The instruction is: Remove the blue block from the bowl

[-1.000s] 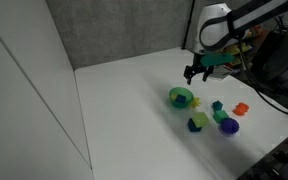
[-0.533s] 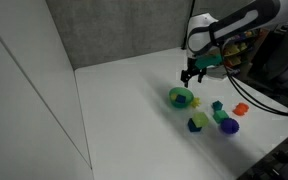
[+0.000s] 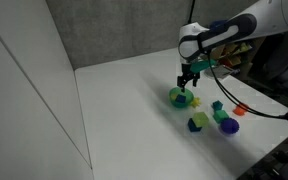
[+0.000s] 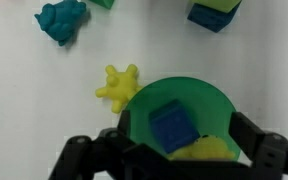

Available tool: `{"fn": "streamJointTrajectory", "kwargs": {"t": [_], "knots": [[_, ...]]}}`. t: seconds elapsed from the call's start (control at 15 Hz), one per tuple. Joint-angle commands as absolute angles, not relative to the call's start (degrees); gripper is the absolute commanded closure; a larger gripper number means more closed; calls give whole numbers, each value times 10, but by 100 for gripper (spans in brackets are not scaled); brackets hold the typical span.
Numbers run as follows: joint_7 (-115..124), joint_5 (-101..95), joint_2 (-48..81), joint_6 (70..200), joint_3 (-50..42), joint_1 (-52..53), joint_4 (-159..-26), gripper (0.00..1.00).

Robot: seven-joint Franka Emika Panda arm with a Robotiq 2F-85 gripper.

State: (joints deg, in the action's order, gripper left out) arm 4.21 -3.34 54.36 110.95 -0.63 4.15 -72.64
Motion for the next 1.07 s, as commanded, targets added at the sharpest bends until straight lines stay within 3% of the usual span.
{"fn": "streamJointTrajectory", "kwargs": {"t": [0.0, 0.4, 1.0], "knots": [[34, -36, 534, 1150, -5, 40, -743, 0], [40, -8, 501, 1319, 11, 32, -842, 0], [10, -4, 538, 1305, 15, 30, -808, 0]]}}
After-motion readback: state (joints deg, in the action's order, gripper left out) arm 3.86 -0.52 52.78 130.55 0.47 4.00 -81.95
